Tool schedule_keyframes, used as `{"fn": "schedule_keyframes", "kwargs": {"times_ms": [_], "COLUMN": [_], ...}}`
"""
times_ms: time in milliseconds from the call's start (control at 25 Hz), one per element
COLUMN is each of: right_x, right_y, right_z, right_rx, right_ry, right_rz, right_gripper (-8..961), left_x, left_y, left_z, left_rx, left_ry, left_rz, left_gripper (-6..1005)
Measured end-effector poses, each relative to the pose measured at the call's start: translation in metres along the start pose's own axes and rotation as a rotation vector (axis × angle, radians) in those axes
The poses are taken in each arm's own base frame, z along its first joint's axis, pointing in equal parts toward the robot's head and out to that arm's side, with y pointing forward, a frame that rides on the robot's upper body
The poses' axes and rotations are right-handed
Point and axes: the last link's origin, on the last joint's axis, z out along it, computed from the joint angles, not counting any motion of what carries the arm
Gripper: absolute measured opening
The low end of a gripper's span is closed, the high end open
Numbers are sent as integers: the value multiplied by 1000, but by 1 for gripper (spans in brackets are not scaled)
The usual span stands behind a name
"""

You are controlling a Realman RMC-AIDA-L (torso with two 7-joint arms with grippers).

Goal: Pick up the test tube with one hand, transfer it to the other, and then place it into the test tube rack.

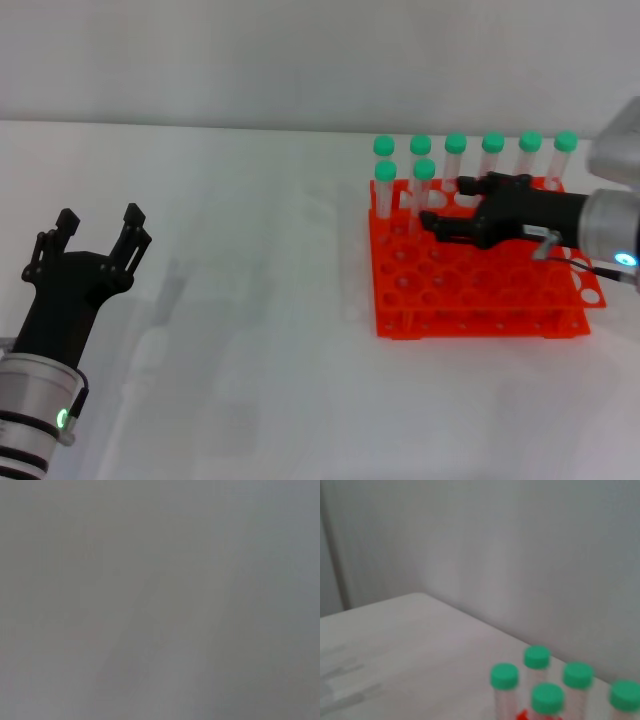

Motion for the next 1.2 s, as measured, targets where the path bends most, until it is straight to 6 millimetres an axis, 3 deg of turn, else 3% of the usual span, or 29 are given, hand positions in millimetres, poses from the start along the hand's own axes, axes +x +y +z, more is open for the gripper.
{"fn": "schedule_keyframes", "kwargs": {"times_ms": [80, 200, 400, 520, 680, 880, 1200], "right_x": [7, 21, 53, 77, 102, 123, 119], "right_y": [-4, -10, -30, -40, -46, -41, -43], "right_z": [-13, -36, -94, -131, -160, -171, -159], "right_rx": [14, 31, 158, 305, 535, 767, 804], "right_ry": [-18, -58, -192, -316, -431, -435, -423], "right_rz": [30, 97, 202, 243, 211, 75, 49], "right_gripper": [560, 700, 868, 868, 868, 868, 868], "left_x": [0, 1, 2, 3, 5, 9, 11], "left_y": [1, 1, 1, -1, -7, -2, -4], "left_z": [1, 2, 3, 4, 6, 19, 28], "left_rx": [-3, -5, -6, 4, 27, 12, 30], "left_ry": [2, 3, 5, 10, 20, 33, 35], "left_rz": [1, 2, 3, 3, 7, 7, 4], "left_gripper": [832, 832, 832, 832, 832, 832, 832]}}
